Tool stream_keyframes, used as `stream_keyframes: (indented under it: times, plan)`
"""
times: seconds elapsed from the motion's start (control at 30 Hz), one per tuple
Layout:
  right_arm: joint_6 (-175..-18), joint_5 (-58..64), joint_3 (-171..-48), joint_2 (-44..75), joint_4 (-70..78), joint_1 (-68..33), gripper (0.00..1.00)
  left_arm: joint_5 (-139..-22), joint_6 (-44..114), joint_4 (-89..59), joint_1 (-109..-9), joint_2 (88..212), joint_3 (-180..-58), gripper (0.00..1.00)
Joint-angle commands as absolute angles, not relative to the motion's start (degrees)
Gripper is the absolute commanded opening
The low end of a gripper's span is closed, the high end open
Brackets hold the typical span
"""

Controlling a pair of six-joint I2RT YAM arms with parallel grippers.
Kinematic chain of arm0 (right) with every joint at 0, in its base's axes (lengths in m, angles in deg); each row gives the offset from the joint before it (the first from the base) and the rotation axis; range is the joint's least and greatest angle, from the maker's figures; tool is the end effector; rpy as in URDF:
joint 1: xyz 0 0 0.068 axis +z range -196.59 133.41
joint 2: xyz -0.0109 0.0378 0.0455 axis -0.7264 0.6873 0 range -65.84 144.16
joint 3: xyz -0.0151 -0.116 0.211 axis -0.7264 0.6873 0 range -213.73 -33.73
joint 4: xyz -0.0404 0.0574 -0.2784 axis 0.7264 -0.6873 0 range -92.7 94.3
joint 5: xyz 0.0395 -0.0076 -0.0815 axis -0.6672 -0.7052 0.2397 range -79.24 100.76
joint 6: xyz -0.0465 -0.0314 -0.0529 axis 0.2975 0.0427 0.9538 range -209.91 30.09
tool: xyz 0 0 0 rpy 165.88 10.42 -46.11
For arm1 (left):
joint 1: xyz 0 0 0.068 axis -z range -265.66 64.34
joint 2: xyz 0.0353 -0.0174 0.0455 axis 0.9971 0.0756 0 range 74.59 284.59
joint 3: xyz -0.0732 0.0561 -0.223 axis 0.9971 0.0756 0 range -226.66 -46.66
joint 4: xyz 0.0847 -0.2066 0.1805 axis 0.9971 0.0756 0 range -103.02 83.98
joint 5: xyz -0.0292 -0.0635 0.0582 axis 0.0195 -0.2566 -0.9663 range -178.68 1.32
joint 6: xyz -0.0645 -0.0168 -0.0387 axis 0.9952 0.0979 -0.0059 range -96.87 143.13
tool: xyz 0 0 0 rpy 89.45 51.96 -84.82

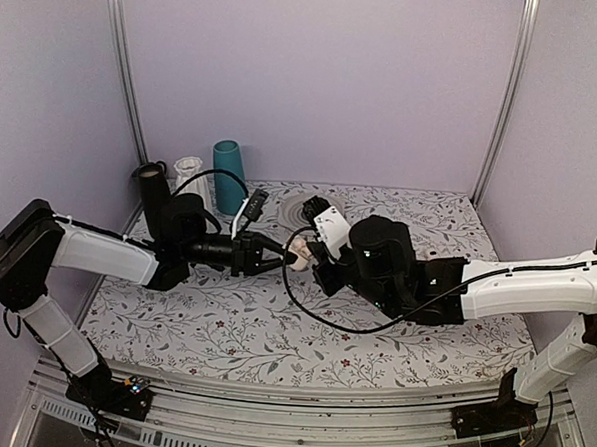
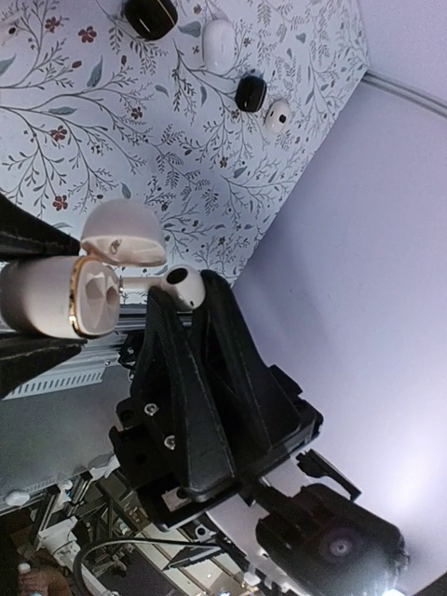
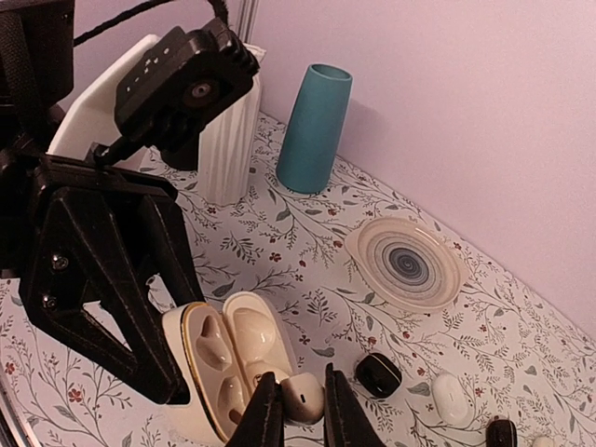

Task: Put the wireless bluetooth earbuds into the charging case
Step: Place the right earbud in the right side groove of the charging case.

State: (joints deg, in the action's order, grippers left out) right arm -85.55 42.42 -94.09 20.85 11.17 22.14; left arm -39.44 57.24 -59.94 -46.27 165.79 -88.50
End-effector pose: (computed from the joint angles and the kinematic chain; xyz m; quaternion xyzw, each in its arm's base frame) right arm 0.1771 0.3598 0.2342 -0.3411 0.7249 0.1074 0.5888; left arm 0.2501 -0.2697 0.1724 0.3182 0.6424 -0.6174 0.3241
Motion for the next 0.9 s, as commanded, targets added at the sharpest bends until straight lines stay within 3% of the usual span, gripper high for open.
stream_keyframes:
  times: [0.0, 0.87]
  plan:
    - [-83.9, 44.2, -95.7, 22.3, 12.6, 23.4, 0.13, -38.3, 56.7, -60.1, -45.7, 166.5, -90.5, 0.0]
    - [-84.1, 40.5, -95.5, 20.5, 9.2, 24.2, 0.13, -40.5, 53.2, -58.2, -45.6, 163.9, -89.7, 0.0]
